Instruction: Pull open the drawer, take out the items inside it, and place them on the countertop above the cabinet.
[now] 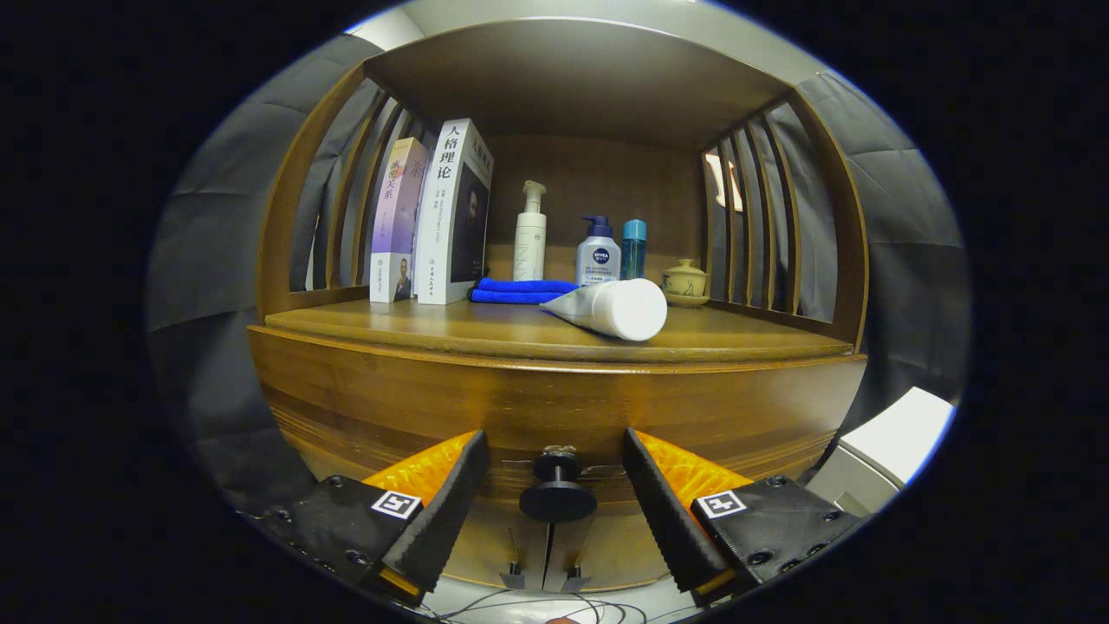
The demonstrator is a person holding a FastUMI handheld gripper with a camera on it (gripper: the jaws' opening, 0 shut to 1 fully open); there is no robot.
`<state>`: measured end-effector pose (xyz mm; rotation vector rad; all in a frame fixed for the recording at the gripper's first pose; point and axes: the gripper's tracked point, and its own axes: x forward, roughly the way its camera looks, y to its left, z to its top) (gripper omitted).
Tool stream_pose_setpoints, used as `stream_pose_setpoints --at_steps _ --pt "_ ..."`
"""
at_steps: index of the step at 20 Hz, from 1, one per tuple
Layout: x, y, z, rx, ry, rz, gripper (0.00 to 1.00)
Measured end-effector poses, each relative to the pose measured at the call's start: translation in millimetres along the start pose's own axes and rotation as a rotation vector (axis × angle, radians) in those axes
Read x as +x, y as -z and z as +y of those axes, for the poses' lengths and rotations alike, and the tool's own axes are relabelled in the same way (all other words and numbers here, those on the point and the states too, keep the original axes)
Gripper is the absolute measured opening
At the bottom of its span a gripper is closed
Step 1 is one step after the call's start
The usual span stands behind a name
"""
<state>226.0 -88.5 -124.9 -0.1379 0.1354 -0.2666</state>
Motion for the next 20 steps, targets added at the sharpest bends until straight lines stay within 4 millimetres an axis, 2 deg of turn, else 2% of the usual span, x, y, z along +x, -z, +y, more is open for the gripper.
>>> stream_pose_setpoints --at_steps 5,7,9,12,16,20 --pt "0.7 -3.1 7.3 -0.028 -0.004 -0.040 1.00" --pt "-7.3 -4.1 13.2 -0.017 -0.024 -0.037 1.00" --pt "-23.7 -13.3 15.9 0.000 -0.040 -0.056 0.99" --pt "-60.0 -31.2 22.6 0.014 -0.085 -0.099 0.99" --pt "-106.0 -45.3 18.9 0.069 -0.111 -0.102 0.99" --pt "-146.2 -63.7 5.7 0.076 -0.121 -0.142 0.99"
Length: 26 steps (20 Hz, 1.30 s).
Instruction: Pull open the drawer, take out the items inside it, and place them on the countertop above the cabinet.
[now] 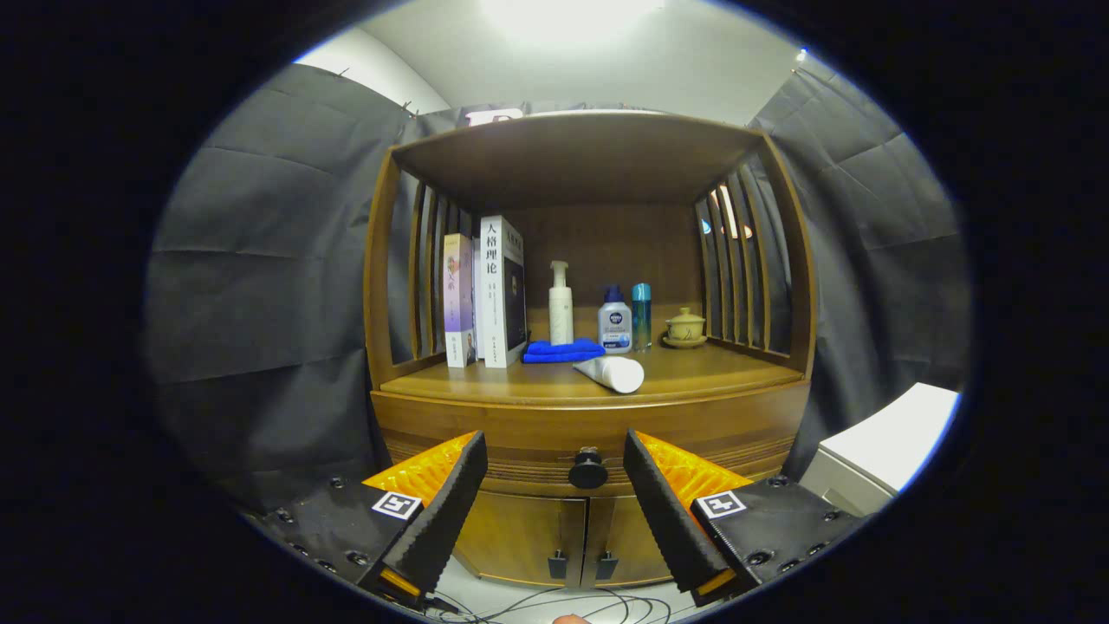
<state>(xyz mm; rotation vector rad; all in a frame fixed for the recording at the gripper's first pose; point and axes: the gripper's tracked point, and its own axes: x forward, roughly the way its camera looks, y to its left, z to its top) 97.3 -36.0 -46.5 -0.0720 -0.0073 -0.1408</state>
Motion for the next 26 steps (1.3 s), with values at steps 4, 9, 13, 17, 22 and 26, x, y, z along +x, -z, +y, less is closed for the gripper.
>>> stream_pose_setpoints --at_steps 4,9,13,17,22,26 --pt "-37.1 -26.8 -11.3 -0.018 -0.011 -0.049 0.99" --pt "-80.2 -47.3 -24.5 -0.065 -0.016 -0.114 0.99" --pt "-100.8 -43.6 -31.1 -0.037 -0.022 -0.111 0.99" --pt "-105.7 -46.0 -37.9 -0.025 -0.020 -0.108 0.99" --pt "-106.4 -49.9 -43.2 0.001 -0.006 -0.119 0.99" --pt "-105.2 -44.2 -38.7 -0.005 -0.020 -0.102 0.99"
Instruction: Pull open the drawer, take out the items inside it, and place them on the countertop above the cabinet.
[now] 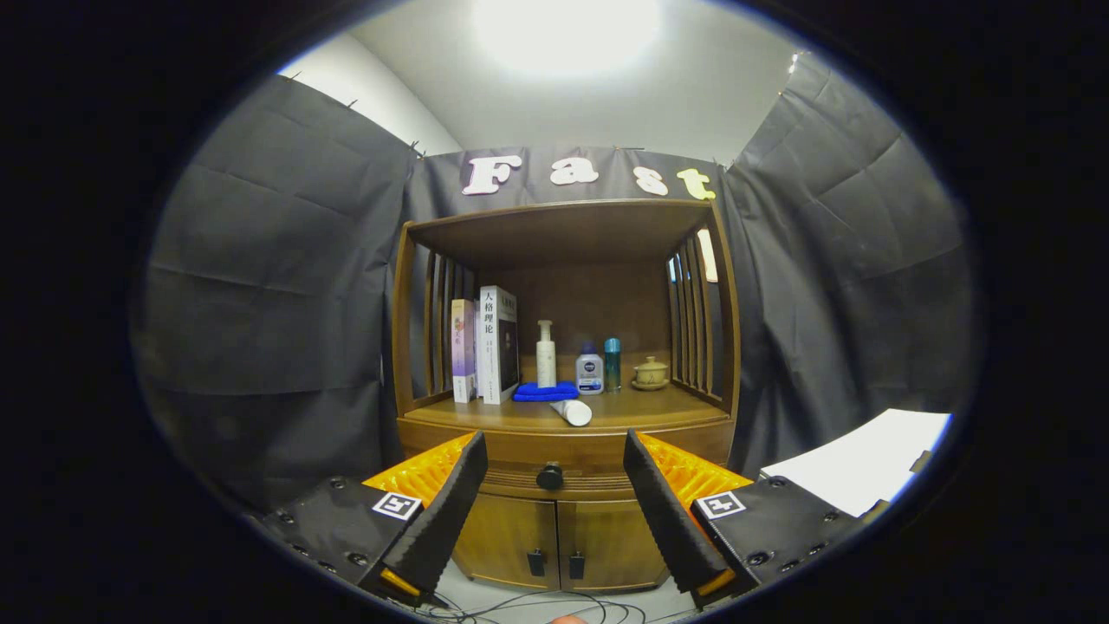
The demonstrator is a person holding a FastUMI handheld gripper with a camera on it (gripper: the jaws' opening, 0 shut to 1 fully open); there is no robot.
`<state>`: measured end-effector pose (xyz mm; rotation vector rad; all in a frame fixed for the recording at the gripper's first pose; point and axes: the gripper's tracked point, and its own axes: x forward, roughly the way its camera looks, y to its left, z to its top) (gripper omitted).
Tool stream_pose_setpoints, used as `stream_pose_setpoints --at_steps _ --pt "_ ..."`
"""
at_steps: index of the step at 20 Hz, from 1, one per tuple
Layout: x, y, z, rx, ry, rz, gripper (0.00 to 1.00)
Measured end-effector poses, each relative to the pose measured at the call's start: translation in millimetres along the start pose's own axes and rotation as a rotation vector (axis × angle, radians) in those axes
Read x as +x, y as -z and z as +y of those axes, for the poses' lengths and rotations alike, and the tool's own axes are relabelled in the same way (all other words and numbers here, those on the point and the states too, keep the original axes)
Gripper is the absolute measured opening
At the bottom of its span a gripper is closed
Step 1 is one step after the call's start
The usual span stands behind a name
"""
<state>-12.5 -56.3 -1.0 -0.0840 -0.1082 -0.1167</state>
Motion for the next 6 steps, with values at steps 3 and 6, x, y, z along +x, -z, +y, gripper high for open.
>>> stream_pose_setpoints --at_steps 3,6 --pt "-10.0 -2.5 5.7 -0.011 -0.010 0.005 0.99" --pt "-10.0 -1.2 9.7 -0.003 -0.024 0.011 0.99"
